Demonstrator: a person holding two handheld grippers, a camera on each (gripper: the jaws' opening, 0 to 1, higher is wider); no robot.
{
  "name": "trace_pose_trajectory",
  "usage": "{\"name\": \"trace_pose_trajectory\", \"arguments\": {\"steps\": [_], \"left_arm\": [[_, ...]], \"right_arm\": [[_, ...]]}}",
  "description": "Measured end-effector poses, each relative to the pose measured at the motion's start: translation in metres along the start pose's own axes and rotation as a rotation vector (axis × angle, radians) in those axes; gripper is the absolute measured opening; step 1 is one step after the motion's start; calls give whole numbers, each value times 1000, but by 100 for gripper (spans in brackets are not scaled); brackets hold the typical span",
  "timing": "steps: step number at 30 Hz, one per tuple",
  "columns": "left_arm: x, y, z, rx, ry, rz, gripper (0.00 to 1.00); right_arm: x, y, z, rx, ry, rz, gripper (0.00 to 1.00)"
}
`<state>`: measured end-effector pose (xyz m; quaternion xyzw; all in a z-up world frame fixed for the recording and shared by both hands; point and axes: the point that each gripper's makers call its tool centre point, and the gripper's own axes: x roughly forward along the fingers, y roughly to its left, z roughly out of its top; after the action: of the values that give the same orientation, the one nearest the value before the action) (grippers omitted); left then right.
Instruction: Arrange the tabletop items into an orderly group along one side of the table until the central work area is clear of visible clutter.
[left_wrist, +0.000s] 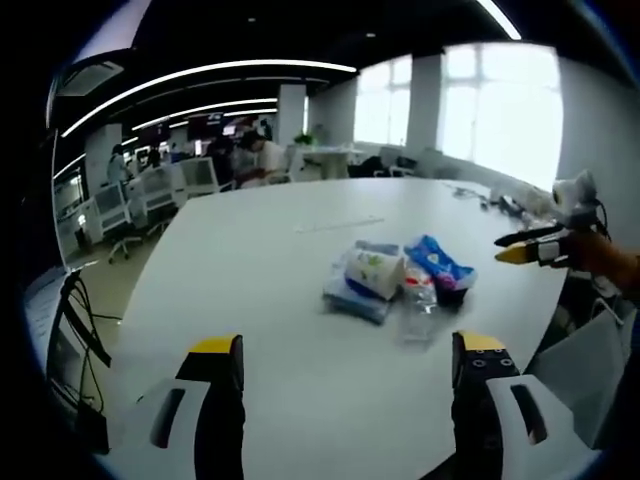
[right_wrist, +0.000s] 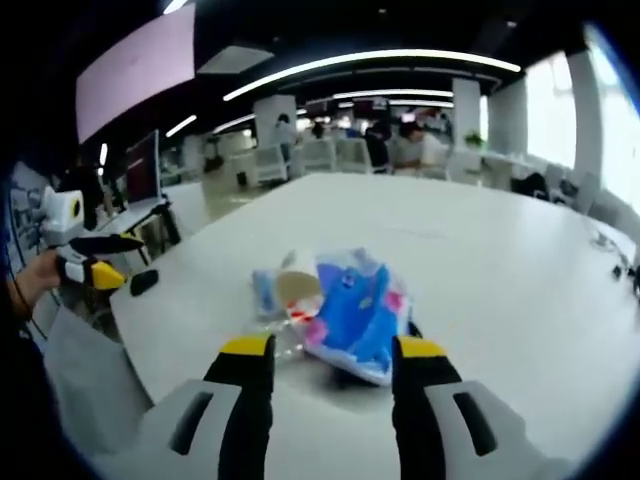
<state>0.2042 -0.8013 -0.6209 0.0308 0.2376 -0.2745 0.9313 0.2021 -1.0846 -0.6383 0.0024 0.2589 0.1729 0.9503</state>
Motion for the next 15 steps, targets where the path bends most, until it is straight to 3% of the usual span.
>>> {"name": "trace_pose_trajectory", "arguments": {"steps": [15], "left_arm": [[18,0,-1,-2,9,-25,80]], "right_arm": [[13,5,0,-2,6,26,43]]}}
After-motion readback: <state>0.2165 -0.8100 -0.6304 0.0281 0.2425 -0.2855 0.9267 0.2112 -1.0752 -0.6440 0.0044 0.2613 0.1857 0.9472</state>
